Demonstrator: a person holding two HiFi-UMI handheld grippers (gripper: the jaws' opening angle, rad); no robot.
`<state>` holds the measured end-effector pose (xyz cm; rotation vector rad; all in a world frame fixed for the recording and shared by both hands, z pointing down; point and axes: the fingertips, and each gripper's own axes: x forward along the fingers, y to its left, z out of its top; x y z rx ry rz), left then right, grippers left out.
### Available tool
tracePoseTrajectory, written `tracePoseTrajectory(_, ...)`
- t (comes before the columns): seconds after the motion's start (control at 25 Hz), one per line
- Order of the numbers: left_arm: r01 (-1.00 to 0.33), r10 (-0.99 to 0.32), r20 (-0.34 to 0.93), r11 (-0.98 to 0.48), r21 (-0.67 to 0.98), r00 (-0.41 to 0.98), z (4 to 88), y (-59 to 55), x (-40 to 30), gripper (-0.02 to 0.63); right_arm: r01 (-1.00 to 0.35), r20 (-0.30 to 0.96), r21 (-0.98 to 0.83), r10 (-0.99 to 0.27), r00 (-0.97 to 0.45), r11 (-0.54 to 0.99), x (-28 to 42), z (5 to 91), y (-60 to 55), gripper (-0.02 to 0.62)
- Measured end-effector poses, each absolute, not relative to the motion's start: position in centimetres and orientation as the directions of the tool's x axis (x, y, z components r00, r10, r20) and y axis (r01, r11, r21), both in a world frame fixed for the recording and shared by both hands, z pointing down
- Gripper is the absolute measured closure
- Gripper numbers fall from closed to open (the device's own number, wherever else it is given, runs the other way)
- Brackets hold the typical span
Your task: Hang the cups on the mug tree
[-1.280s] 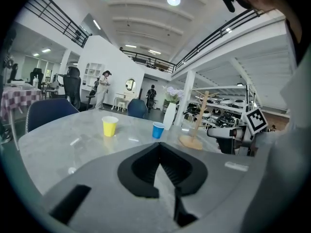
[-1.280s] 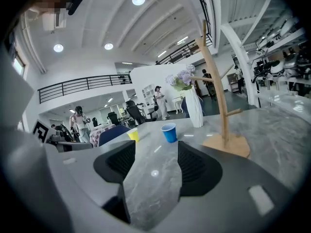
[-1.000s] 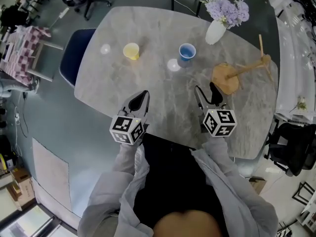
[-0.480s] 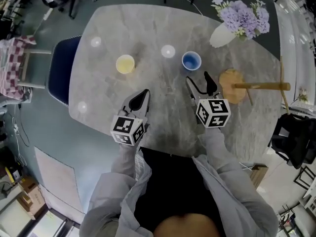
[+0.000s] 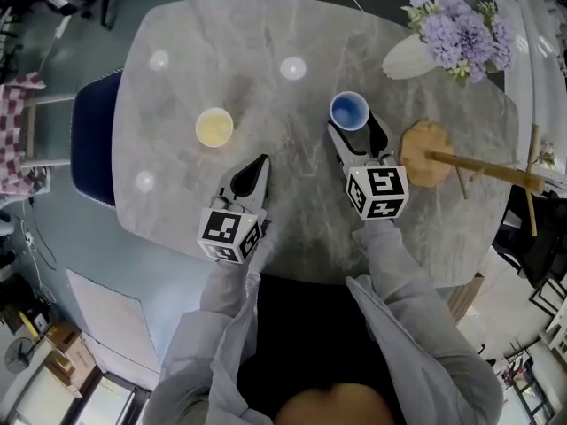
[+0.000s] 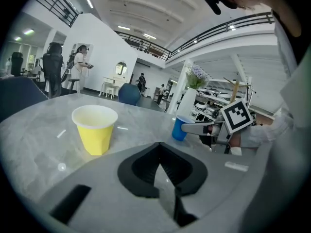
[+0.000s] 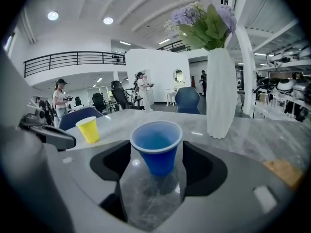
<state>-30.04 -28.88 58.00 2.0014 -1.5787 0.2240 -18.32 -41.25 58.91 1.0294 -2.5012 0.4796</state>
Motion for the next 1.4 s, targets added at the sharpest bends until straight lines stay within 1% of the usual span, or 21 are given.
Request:
tracePoseTrajectory(0.12, -0.933, -0.832, 0.474, -0.133, 0.335, 0.289, 58.5, -29.0, -30.3, 0.606, -0.726, 0.461, -0.159, -0.599, -0.654, 0.669, -19.0, 59.1, -42.1, 0.271)
tracePoseTrajectory(0.2, -0.932, -0.830, 0.478, -0.126, 0.340, 0.287, 58.7, -29.1, -30.5, 0.606, -0.723, 0.451, -0.143, -0.606, -0.655, 0.676, -19.4, 59.0, -42.5, 0.291)
tracePoseTrajectory(0.56, -0.932, -0.829, 0.481, -0.123, 0.340, 0.285, 58.9, -29.4, -30.9, 0.606, -0.726, 0.436, -0.134, -0.618, -0.654, 0.674, -19.3, 58.5, -42.5, 0.291)
tracePoseTrajectory(1.04, -0.939, -0.841, 0.457, -0.158, 0.304, 0.289, 56.4, -28.0, -28.4, 0.606, -0.745, 0.387, -0.106, -0.663, -0.641, 0.659, -16.1, 55.0, -40.5, 0.293)
tracePoseTrajectory(1.4, -0.955, -0.857, 0.457, -0.120, 0.271, 0.237, 54.4, -23.1, -27.4, 0.606, -0.750, 0.346, -0.088, -0.686, -0.640, 0.655, -13.2, 51.8, -37.0, 0.293)
